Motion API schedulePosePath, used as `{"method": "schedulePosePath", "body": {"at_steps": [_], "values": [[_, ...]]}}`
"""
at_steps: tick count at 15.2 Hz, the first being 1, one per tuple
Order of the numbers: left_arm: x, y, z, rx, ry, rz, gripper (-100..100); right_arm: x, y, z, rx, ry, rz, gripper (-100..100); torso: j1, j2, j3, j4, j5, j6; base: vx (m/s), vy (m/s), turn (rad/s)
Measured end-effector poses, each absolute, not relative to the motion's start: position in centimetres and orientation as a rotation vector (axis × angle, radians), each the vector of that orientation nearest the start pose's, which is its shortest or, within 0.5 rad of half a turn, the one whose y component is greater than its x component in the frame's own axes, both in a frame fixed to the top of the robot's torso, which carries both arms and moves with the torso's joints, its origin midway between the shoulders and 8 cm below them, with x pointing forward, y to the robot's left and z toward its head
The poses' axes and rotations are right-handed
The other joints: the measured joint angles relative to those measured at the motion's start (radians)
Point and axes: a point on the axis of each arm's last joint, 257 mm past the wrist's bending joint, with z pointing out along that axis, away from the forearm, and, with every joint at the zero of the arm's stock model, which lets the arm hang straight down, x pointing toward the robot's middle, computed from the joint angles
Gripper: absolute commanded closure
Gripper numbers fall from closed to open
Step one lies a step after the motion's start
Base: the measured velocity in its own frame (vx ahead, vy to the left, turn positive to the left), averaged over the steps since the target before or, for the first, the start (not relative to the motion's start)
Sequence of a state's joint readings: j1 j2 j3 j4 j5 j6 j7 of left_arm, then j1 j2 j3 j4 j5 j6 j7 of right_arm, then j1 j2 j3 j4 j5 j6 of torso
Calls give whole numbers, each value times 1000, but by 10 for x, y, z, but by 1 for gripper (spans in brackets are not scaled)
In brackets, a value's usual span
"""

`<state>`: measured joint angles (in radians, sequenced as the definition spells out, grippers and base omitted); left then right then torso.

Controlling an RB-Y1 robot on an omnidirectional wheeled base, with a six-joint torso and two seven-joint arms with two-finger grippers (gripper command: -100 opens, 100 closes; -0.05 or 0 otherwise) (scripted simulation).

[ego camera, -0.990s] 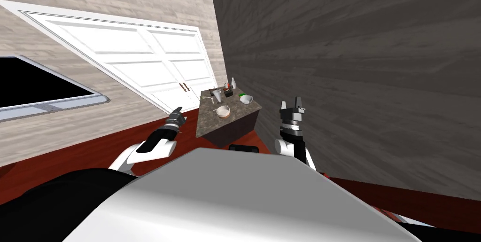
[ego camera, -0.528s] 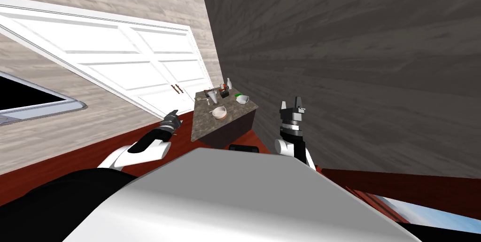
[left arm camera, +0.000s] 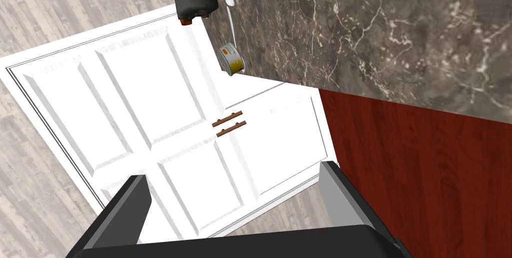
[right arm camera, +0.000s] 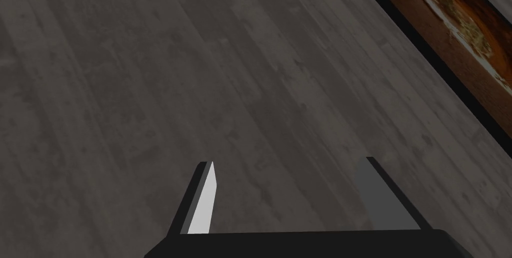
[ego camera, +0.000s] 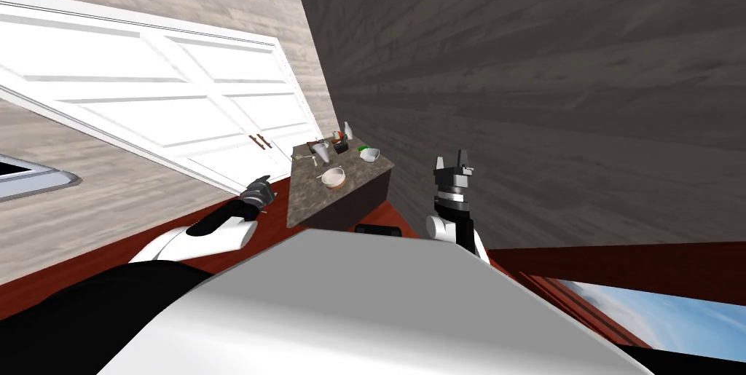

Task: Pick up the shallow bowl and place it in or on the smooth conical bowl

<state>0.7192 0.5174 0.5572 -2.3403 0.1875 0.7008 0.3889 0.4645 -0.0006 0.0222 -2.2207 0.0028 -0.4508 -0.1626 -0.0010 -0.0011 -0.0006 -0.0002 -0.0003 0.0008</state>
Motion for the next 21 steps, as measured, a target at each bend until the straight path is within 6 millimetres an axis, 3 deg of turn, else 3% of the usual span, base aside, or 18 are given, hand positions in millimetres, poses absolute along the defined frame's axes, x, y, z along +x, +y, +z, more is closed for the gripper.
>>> {"method": "schedulePosePath", "body": {"at_steps": [11,21], "values": [[242,591,-172,-1783,1089,-325,-100,367,-271,0,788,619,1466,0,0,-1,0,0,0,0,28,-18,-150],[192,597,-197,-1988,1069,-197,-100,367,-271,0,788,619,1466,0,0,-2,-1,0,0,0,39,-16,-161]]}}
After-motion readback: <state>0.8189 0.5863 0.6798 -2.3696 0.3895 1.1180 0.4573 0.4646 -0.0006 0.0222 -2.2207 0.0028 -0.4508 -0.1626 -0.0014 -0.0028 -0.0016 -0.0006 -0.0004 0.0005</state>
